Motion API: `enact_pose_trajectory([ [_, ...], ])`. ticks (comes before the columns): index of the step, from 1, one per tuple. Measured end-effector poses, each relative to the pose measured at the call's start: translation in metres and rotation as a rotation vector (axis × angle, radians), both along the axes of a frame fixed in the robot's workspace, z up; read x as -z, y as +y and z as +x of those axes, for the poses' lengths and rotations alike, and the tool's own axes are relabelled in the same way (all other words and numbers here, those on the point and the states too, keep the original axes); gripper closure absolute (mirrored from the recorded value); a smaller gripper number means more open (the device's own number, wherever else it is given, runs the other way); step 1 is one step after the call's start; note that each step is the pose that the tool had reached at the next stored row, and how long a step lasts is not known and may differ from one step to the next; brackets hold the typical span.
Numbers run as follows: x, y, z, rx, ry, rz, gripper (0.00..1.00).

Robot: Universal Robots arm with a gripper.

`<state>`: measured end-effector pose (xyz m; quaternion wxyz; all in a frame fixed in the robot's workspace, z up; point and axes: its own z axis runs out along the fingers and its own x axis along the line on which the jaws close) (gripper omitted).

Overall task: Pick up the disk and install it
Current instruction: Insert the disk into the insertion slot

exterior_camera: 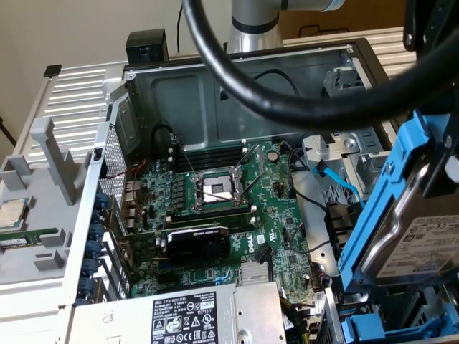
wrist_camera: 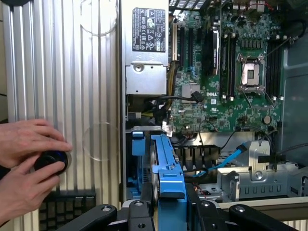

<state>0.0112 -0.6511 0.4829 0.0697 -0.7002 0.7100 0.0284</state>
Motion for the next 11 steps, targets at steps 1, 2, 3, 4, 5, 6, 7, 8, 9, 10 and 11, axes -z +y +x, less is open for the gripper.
enact_pose_trajectory([
  [1, 0.0001, 0.0, 0.0, 0.0, 0.0, 0.0, 0.64],
  [2, 0.0003, 0.0, 0.0, 0.0, 0.0, 0.0, 0.64],
  [3, 0.0008, 0.0001, 0.0003, 0.0, 0.0001, 0.0, 0.64],
  [4, 0.0013, 0.0001, 0.0004, 0.0, 0.0001, 0.0003, 0.64],
  [5, 0.0019, 0.0001, 0.0006, 0.0, 0.0, 0.0011, 0.64],
  [6, 0.0022, 0.0001, 0.0006, 0.0, 0.0001, 0.0021, 0.64],
  [7, 0.0029, 0.0001, 0.0006, 0.0, 0.0001, 0.0039, 0.64],
  [8, 0.0034, 0.0001, 0.0006, 0.0, 0.0001, 0.0053, 0.64],
  [9, 0.0041, 0.0003, 0.0006, 0.0, 0.0001, 0.0069, 0.64],
  [10, 0.0047, 0.0002, 0.0006, 0.0, 0.0001, 0.0087, 0.64],
  [11, 0.0052, 0.0002, 0.0006, 0.0, 0.0004, 0.0101, 0.64],
])
